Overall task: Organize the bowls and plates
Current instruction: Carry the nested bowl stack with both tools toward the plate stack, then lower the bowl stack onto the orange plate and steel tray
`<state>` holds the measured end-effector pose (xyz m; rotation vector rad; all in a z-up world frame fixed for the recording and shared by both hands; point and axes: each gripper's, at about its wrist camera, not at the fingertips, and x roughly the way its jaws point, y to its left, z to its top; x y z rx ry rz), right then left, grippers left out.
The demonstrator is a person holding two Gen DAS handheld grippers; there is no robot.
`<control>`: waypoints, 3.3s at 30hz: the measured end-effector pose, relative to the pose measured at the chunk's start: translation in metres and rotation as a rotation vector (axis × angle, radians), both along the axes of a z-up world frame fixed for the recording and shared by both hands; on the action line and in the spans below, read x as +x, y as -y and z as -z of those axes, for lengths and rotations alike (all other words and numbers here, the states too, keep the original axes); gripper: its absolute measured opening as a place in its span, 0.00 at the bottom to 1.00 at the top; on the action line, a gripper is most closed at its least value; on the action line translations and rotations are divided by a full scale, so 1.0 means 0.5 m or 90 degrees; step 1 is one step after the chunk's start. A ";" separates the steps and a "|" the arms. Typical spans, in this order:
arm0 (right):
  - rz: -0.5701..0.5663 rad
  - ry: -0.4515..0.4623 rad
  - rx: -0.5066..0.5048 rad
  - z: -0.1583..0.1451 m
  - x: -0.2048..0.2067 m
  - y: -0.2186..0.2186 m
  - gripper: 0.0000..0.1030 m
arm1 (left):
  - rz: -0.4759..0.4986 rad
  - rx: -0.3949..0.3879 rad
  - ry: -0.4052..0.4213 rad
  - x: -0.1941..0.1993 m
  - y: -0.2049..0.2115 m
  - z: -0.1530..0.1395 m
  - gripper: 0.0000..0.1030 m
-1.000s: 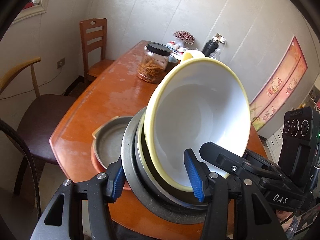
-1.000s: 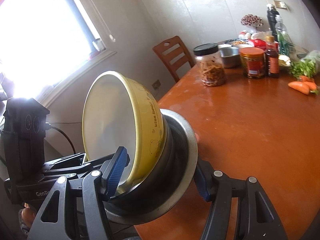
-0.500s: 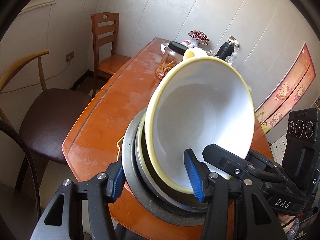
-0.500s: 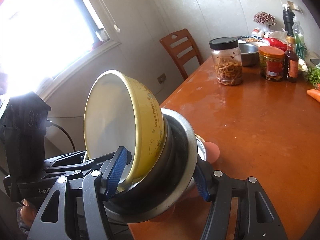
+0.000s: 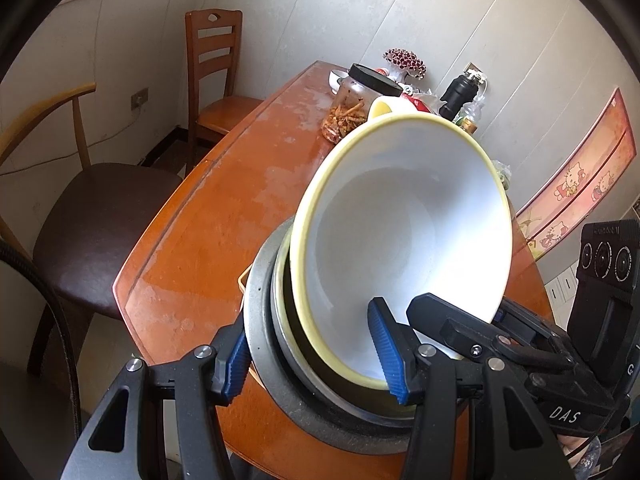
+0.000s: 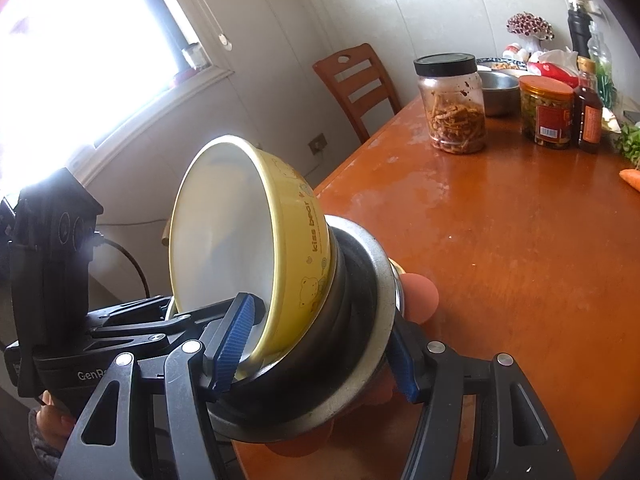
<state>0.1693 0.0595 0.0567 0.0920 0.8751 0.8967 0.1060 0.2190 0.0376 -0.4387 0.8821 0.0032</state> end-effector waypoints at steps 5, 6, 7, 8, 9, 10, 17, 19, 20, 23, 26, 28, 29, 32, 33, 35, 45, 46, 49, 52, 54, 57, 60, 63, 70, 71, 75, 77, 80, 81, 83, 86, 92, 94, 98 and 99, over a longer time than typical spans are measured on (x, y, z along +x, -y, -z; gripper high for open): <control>0.003 -0.003 -0.001 0.006 0.000 -0.001 0.63 | 0.004 0.000 -0.008 0.005 0.001 0.009 0.52; 0.002 -0.004 -0.001 0.008 0.000 -0.001 0.63 | 0.004 0.001 -0.008 0.005 0.002 0.010 0.52; 0.003 -0.006 -0.002 0.009 0.001 0.000 0.63 | 0.005 0.001 -0.008 0.005 0.002 0.011 0.52; 0.003 -0.006 -0.003 0.009 0.000 0.001 0.63 | 0.004 0.000 -0.008 0.005 0.002 0.012 0.52; 0.002 -0.007 -0.004 0.010 0.001 0.001 0.63 | 0.005 0.002 -0.006 0.005 0.003 0.013 0.52; 0.003 -0.008 -0.004 0.010 0.001 0.002 0.63 | 0.004 0.001 -0.008 0.005 0.002 0.012 0.52; 0.004 -0.003 -0.007 0.011 -0.004 0.003 0.63 | 0.005 0.021 -0.008 0.004 0.010 0.010 0.53; 0.006 0.003 -0.015 0.012 -0.007 0.002 0.63 | 0.005 0.033 -0.009 0.004 0.014 0.011 0.53; 0.006 0.005 -0.016 0.013 -0.007 0.002 0.63 | 0.004 0.035 -0.008 0.003 0.015 0.012 0.53; 0.005 0.013 -0.020 0.009 -0.015 0.002 0.63 | 0.004 0.035 -0.009 0.001 0.015 0.014 0.53; 0.006 0.022 -0.024 0.006 -0.021 0.004 0.63 | 0.002 0.037 -0.008 -0.003 0.014 0.016 0.54; 0.010 0.023 -0.020 0.004 -0.024 0.009 0.63 | -0.001 0.042 -0.006 -0.004 0.015 0.015 0.54; 0.012 0.023 -0.019 0.003 -0.024 0.010 0.63 | -0.002 0.043 -0.005 -0.005 0.016 0.014 0.55; 0.026 0.037 -0.024 -0.002 -0.030 0.018 0.63 | -0.003 0.044 -0.003 -0.006 0.017 0.013 0.56; 0.031 0.037 -0.026 -0.002 -0.030 0.022 0.63 | -0.003 0.044 -0.003 -0.005 0.019 0.014 0.56; 0.031 0.035 -0.022 -0.003 -0.029 0.025 0.64 | -0.003 0.048 -0.004 -0.005 0.020 0.014 0.56; 0.036 0.032 -0.016 -0.009 -0.039 0.034 0.69 | -0.007 0.039 0.010 -0.019 0.018 0.007 0.59; 0.036 0.032 -0.015 -0.009 -0.037 0.033 0.69 | -0.007 0.038 0.013 -0.022 0.017 0.004 0.59; 0.038 0.037 -0.013 -0.012 -0.041 0.035 0.70 | -0.008 0.039 0.022 -0.026 0.015 -0.004 0.60; 0.040 0.039 -0.014 -0.013 -0.045 0.037 0.72 | -0.008 0.034 0.027 -0.030 0.013 -0.005 0.62; 0.039 0.040 -0.016 -0.013 -0.048 0.037 0.72 | -0.009 0.034 0.025 -0.031 0.012 -0.004 0.64; 0.039 0.043 -0.023 -0.012 -0.054 0.036 0.72 | -0.014 0.031 0.019 -0.031 0.008 0.000 0.67; 0.040 0.040 -0.030 -0.007 -0.057 0.036 0.74 | -0.022 0.030 0.011 -0.029 0.002 0.007 0.73; 0.045 0.040 -0.031 -0.003 -0.060 0.039 0.76 | -0.021 0.031 0.000 -0.021 -0.003 0.017 0.76; 0.043 0.022 -0.038 0.006 -0.066 0.042 0.77 | 0.015 -0.008 -0.039 0.010 0.006 0.052 0.78; 0.046 0.021 -0.042 0.008 -0.066 0.042 0.78 | 0.021 -0.019 -0.040 0.014 0.008 0.055 0.78; 0.050 -0.008 -0.034 0.023 -0.052 0.046 0.78 | 0.027 -0.015 -0.048 0.021 0.013 0.056 0.79; 0.047 -0.022 -0.022 0.030 -0.043 0.049 0.78 | 0.027 -0.010 -0.050 0.026 0.014 0.054 0.79; 0.043 -0.029 -0.008 0.036 -0.035 0.054 0.78 | 0.028 -0.004 -0.053 0.032 0.021 0.054 0.79; 0.041 -0.031 -0.001 0.038 -0.032 0.058 0.78 | 0.031 -0.001 -0.055 0.034 0.026 0.053 0.79; 0.038 -0.039 0.009 0.042 -0.026 0.069 0.78 | 0.038 0.002 -0.057 0.040 0.035 0.054 0.79; 0.041 -0.047 0.019 0.045 -0.015 0.093 0.78 | 0.053 0.000 -0.059 0.051 0.056 0.055 0.79; 0.068 -0.033 0.008 0.045 -0.002 0.148 0.78 | 0.084 0.011 -0.062 0.073 0.118 0.052 0.78; 0.075 -0.037 0.010 0.047 0.003 0.170 0.78 | 0.090 0.014 -0.064 0.080 0.136 0.050 0.78; 0.085 -0.030 0.009 0.045 0.004 0.201 0.78 | 0.100 0.021 -0.064 0.092 0.169 0.048 0.78; 0.088 -0.027 0.008 0.045 0.004 0.209 0.78 | 0.103 0.020 -0.065 0.096 0.179 0.048 0.78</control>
